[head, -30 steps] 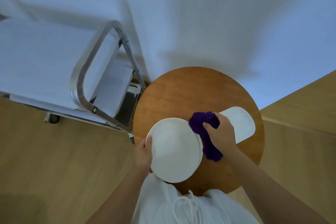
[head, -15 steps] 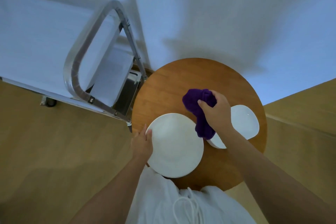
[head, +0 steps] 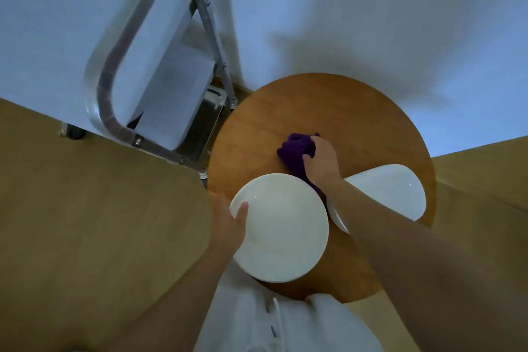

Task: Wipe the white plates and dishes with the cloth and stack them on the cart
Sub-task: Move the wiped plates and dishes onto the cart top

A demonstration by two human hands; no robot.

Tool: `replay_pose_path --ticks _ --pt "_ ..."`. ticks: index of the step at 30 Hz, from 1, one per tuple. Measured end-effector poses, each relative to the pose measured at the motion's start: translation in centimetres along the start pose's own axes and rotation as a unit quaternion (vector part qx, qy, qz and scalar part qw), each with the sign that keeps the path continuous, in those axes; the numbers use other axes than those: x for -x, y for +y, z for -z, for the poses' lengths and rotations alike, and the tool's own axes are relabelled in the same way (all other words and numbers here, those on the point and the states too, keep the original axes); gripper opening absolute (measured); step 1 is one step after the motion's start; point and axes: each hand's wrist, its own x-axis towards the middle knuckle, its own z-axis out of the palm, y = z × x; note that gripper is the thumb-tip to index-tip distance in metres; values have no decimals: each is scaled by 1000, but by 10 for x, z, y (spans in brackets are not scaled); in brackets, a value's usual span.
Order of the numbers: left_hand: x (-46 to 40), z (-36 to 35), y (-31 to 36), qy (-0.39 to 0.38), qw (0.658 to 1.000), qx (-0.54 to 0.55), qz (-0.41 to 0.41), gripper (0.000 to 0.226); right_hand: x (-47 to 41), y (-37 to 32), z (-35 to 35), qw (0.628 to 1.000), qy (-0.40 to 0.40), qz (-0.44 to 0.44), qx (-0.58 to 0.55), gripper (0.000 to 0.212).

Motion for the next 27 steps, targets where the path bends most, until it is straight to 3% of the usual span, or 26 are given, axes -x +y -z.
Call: replay_pose_path --ticks 4,8,13,17,20,23,27 --pt "-7 5 -2 -57 992 108 28 54 7 8 -4 997 -34 -54 -40 33" --pt "-15 14 -3 -146 957 230 102 67 49 17 -3 986 -15 -85 -142 51" --pt "-23 15 -2 -191 950 232 84 59 114 43 -18 980 2 -158 -117 63" --pt "-30 17 2 -220 946 221 94 56 134 52 -30 963 -7 -180 -202 67" --pt "-33 15 11 -230 941 222 110 44 132 53 -35 941 -8 -195 -277 53" --pt "-36 13 10 -258 930 239 109 43 127 56 -39 910 -1 -245 -335 16" --pt "-37 15 8 -304 914 252 97 37 120 62 -40 859 -28 -297 -416 22"
